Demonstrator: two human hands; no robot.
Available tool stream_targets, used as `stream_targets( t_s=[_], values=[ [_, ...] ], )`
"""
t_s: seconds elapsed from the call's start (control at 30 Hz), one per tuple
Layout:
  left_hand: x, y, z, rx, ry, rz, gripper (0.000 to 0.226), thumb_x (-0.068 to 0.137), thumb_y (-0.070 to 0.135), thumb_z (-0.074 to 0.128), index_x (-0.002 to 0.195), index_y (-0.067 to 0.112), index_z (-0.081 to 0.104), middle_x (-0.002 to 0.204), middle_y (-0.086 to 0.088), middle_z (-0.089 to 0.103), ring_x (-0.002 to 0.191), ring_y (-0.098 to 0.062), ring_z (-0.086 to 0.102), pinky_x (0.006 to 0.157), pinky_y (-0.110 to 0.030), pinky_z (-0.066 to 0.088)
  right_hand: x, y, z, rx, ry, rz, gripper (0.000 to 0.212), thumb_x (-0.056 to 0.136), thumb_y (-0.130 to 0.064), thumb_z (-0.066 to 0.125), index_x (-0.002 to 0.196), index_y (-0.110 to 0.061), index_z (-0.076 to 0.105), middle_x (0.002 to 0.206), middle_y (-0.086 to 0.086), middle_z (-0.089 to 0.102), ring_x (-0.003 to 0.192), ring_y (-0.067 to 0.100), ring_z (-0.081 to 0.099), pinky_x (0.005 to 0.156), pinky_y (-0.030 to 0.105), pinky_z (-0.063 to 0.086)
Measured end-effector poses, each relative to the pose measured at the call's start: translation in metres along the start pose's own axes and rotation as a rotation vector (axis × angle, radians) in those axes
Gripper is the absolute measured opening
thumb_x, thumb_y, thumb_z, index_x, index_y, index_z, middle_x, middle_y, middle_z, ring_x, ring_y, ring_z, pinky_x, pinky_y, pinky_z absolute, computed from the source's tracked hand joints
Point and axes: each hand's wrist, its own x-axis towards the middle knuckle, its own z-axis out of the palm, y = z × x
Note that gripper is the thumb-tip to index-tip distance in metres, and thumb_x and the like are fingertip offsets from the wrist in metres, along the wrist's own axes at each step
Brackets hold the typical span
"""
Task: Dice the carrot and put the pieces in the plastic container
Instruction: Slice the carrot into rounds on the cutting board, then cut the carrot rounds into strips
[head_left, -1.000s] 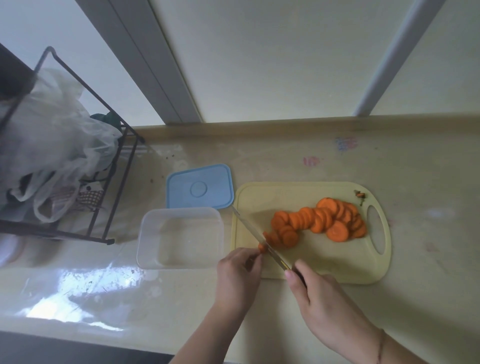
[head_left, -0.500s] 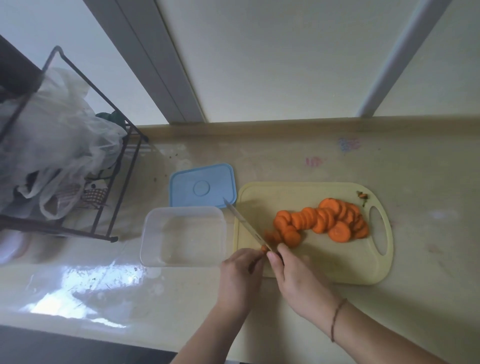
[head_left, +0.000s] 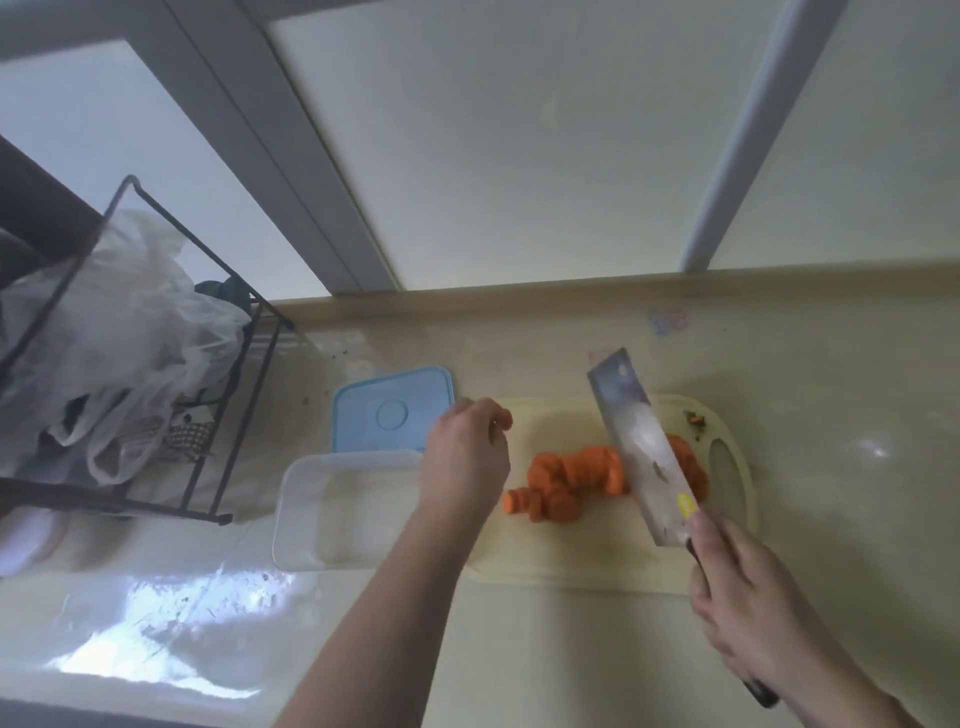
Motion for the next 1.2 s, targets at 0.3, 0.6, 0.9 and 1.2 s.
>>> stream_targets(
  t_s=[0.3,0.6,0.9,1.2],
  values=[
    [0.046,0.002,0.031,0.486,-0.182,0.150,0.020,0.094,0.021,0.058,0.105,0.015,0.074,0.116,-0.006,0.066,0.113,-0.034,0.055,0.091,-0.042,0.049,-0.019,0.035,-0.061,-0.041,0.219,-0.006,0.029,0.101,-0.030,0.041,0.074,-0.020,0.047,0.042,0.000,0.033,0.034,0.011,0.031,0.033,0.016,0.026],
    [-0.010,0.105,0.090,0.616,-0.686,0.666,0.096,0.076,0.082,0.058,0.153,0.038,0.023,0.158,-0.001,0.026,0.139,-0.032,0.028,0.117,-0.053,0.021,-0.023,0.042,-0.110,-0.049,0.228,0.048,0.032,0.101,-0.027,0.043,0.077,-0.005,0.045,0.047,0.003,0.032,0.035,0.012,0.028,0.033,0.017,0.025],
    [0.020,0.075,0.092,0.606,-0.605,0.629,0.057,0.096,0.064,0.048,0.145,0.037,0.039,0.147,-0.001,0.037,0.128,-0.028,0.038,0.102,-0.044,0.037,-0.006,0.045,-0.124,-0.154,0.159,-0.024,0.026,0.099,-0.036,0.042,0.079,-0.021,0.048,0.042,0.002,0.040,0.035,0.012,0.039,0.039,0.020,0.032],
    [0.037,0.059,0.075,0.584,-0.512,0.610,0.056,0.095,0.060,0.054,0.141,0.028,0.051,0.131,-0.001,0.056,0.126,-0.030,0.044,0.119,-0.053,0.014,0.000,0.031,-0.104,-0.147,0.047,-0.076,0.026,0.096,-0.040,0.041,0.074,-0.027,0.049,0.045,0.000,0.041,0.039,0.010,0.042,0.050,0.027,0.037]
  ],
)
